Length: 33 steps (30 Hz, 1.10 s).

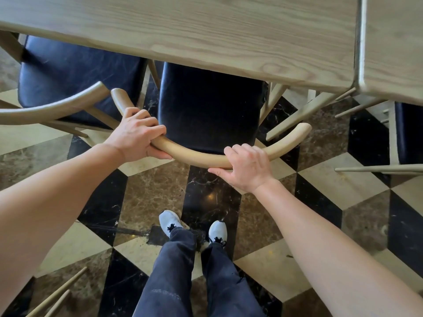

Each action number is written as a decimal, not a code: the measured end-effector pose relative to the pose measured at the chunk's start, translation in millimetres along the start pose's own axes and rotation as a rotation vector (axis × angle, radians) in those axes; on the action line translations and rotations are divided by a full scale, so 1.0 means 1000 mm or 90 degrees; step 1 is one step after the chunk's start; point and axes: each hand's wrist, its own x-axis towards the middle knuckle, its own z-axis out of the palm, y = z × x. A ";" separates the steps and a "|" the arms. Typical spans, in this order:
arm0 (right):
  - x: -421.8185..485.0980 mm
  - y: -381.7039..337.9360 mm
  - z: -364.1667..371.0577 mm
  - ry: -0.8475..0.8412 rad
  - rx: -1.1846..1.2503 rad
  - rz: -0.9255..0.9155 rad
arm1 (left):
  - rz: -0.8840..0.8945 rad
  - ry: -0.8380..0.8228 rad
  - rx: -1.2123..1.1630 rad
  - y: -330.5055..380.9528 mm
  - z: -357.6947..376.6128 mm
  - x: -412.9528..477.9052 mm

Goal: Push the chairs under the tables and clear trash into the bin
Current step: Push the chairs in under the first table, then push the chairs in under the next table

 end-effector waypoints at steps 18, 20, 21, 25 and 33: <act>0.014 -0.071 -0.087 -0.366 0.068 0.246 | -0.301 -0.190 -0.157 0.105 -0.102 -0.016; 0.023 -0.083 -0.111 -0.369 0.121 0.251 | -0.347 -0.185 -0.158 0.101 -0.120 -0.026; 0.028 -0.090 -0.123 -0.364 0.132 0.243 | -0.375 -0.179 -0.151 0.097 -0.129 -0.031; 0.054 -0.125 -0.164 -0.335 0.116 0.186 | -0.453 -0.127 -0.122 0.070 -0.170 -0.060; 0.123 -0.233 -0.190 -0.315 0.083 0.060 | -0.545 -0.045 -0.086 0.012 -0.226 -0.157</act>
